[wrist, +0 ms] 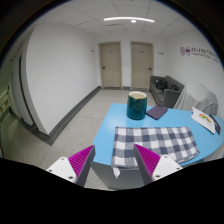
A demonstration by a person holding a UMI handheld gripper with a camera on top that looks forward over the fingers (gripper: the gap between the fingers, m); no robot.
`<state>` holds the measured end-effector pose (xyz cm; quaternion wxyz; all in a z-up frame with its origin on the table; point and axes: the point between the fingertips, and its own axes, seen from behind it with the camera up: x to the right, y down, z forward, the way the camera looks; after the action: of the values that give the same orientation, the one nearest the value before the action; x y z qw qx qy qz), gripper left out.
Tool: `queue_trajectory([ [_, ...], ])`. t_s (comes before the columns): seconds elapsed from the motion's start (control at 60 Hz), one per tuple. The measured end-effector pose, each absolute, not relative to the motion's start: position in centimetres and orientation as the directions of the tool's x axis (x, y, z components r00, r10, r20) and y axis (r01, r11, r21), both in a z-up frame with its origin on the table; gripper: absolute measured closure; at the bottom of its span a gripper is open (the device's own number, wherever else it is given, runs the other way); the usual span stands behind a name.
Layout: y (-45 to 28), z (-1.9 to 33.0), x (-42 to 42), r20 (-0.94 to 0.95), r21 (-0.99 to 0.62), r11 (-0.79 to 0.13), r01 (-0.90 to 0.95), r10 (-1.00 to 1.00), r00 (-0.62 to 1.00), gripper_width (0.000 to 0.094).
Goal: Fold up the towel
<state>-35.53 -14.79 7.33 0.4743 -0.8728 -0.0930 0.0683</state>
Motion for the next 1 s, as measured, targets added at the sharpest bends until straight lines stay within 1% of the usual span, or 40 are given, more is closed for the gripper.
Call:
queue_trajectory([
  [0.05,-12.8,5.3,-35.8,-0.016,-0.825,-0.552,0.124,0.241,0.97,0.0187],
  [0.067,-12.8,5.3,-36.2,-0.013,-0.823,-0.553,0.132,0.25,0.968,0.0198],
  [0.1,-10.6,3.6,-36.2,-0.006,-0.824,-0.548,0.146,0.266,0.964,0.0231],
  [0.167,-8.8,1.4,-36.1,0.007,-0.807,-0.564,0.173,0.284,0.959,0.0319],
  [0.233,-7.9,-0.3,-35.7,0.033,-0.789,-0.575,0.214,0.309,0.951,0.0436],
  [0.283,-7.6,-2.0,-35.1,0.05,-0.765,-0.597,0.242,0.32,0.946,0.0573],
  [0.317,-7.4,-1.6,-35.1,0.05,-0.784,-0.572,0.241,0.33,0.943,0.0594],
  [0.35,-7.2,-1.8,-34.1,0.086,-0.78,-0.567,0.263,0.32,0.944,0.0747],
  [0.367,-7.0,-1.7,-33.7,0.111,-0.782,-0.557,0.281,0.318,0.941,0.0871],
  [0.417,-6.9,-1.7,-34.0,0.125,-0.786,-0.541,0.298,0.334,0.934,0.0895],
  [0.483,-6.9,-1.7,-33.9,0.128,-0.795,-0.528,0.298,0.335,0.933,0.0905],
  [0.583,-6.9,-1.3,-34.1,0.105,-0.792,-0.54,0.286,0.341,0.934,0.0931],
  [0.633,-6.9,0.0,-34.2,0.043,-0.808,-0.538,0.239,0.351,0.935,0.093],
  [0.683,-6.4,3.1,-33.4,-0.003,-0.844,-0.503,0.185,0.35,0.937,0.093],
  [0.75,-5.6,7.2,-30.0,0.012,-0.876,-0.453,0.165,0.321,0.947,0.0929],
  [0.85,-4.8,11.3,-23.9,-0.004,-0.898,-0.425,0.115,0.27,0.963,0.0919],
  [0.917,-4.4,11.8,-18.4,-0.021,-0.894,-0.442,0.074,0.206,0.978,0.0913],
  [1.0,-3.7,9.9,-12.6,-0.006,-0.874,-0.484,0.044,0.101,0.995,0.0908],
])
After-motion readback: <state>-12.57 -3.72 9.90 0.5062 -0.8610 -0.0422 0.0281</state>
